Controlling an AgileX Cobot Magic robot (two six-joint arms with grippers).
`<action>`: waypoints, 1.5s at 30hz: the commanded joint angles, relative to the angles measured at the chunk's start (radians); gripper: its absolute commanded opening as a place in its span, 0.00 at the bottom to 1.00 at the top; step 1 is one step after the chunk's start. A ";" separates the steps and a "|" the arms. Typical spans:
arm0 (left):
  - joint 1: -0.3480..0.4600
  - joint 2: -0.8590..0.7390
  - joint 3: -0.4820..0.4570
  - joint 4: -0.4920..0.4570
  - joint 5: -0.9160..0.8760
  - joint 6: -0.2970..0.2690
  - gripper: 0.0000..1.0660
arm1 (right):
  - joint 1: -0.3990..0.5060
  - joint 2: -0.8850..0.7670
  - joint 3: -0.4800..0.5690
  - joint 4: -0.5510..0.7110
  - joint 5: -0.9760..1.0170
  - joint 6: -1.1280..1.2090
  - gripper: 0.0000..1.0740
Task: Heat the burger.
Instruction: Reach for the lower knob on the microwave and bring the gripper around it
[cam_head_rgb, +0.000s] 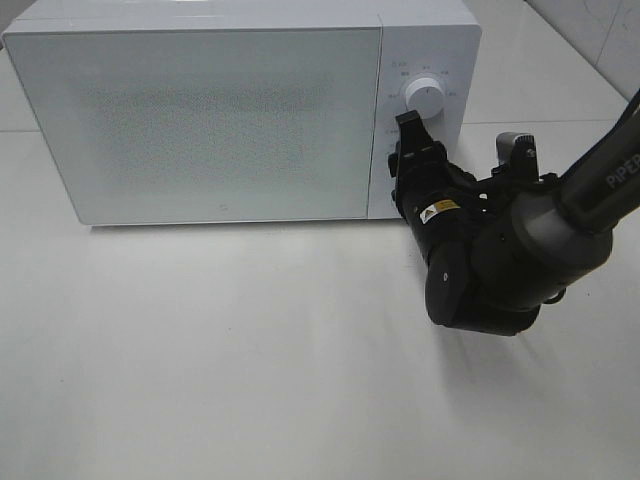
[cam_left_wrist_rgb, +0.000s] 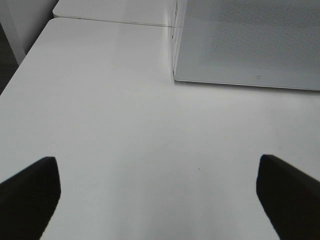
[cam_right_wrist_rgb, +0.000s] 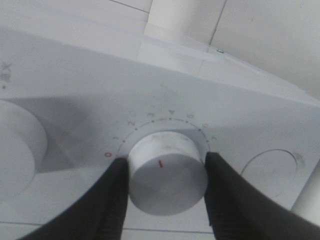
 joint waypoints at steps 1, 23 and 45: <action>0.002 -0.015 0.000 -0.007 -0.002 0.000 0.94 | 0.004 -0.015 -0.042 -0.204 -0.176 0.101 0.00; 0.002 -0.015 0.000 -0.007 -0.002 0.000 0.94 | 0.004 -0.015 -0.042 -0.201 -0.194 0.401 0.00; 0.002 -0.015 0.000 -0.007 -0.002 0.000 0.94 | 0.004 -0.015 -0.041 -0.169 -0.166 0.378 0.22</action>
